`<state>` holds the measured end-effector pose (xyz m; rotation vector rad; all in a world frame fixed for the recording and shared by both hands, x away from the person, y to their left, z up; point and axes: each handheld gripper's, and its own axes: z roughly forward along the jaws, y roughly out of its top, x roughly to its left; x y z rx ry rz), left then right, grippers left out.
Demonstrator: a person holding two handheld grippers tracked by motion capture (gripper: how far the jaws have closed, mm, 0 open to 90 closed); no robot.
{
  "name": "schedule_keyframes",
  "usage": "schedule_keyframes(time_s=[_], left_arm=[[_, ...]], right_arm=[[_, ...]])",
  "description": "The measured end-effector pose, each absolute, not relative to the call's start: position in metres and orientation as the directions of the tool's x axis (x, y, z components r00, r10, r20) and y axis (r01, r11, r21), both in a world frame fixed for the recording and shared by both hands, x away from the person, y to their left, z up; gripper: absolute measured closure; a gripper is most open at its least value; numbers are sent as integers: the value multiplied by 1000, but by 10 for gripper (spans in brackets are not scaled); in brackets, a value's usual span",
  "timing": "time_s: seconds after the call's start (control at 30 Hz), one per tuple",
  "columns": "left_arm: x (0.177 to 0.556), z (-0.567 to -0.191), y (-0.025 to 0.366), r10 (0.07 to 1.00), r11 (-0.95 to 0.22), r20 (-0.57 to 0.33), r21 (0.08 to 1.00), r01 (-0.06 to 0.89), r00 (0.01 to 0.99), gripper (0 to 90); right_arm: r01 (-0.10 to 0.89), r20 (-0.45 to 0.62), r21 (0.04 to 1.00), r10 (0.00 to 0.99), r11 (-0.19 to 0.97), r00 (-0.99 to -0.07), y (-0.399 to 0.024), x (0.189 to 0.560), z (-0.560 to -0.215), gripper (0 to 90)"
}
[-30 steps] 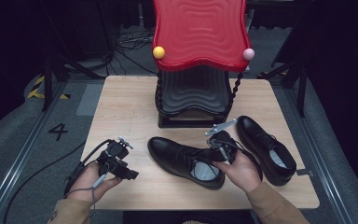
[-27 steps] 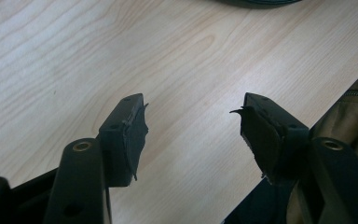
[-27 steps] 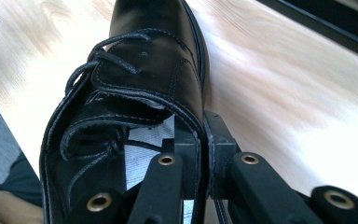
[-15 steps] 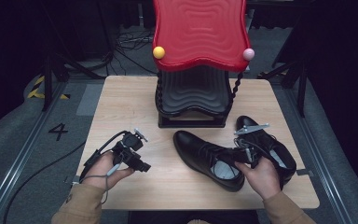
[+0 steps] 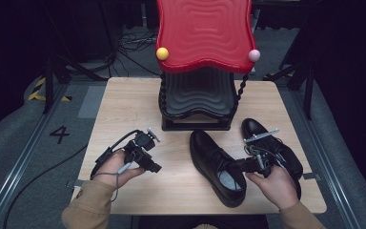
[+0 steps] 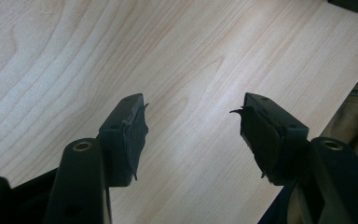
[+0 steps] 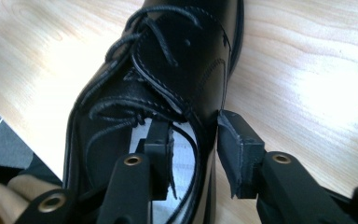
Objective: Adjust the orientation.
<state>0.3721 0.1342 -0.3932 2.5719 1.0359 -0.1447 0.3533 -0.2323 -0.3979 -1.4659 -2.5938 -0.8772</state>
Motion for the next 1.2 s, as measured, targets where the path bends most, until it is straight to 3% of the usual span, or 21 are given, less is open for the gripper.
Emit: schedule_keyframes(time_s=[0.23, 0.4, 0.43, 0.63, 0.77, 0.9, 1.07, 1.2], left_arm=[[373, -394, 137, 654, -659, -234, 290, 693, 720, 408], [371, -393, 139, 655, -658, -231, 296, 693, 720, 406], [370, -393, 140, 659, -654, -233, 292, 697, 716, 406], [372, -394, 142, 672, -641, -224, 300, 706, 706, 405], [373, -394, 143, 684, -630, -220, 301, 715, 695, 403], [373, -395, 143, 680, -636, -220, 298, 712, 699, 400], [374, -395, 143, 683, -632, -224, 295, 716, 695, 399], [373, -396, 142, 682, -635, -224, 291, 715, 697, 399]], right_arm=[[753, 247, 487, 757, 443, -605, -242, 351, -379, 580], [700, 181, 567, 763, 435, -621, -261, 348, -358, 541], [688, 162, 595, 776, 415, -609, -271, 347, -350, 512], [720, 140, 611, 851, 329, -507, -308, 350, -335, 548], [763, 134, 575, 885, 296, -445, -330, 351, -333, 526], [832, 139, 472, 907, 291, -397, -349, 357, -343, 497], [882, 162, 354, 908, 312, -386, -353, 361, -357, 495], [891, 162, 316, 907, 326, -389, -350, 366, -369, 493]])
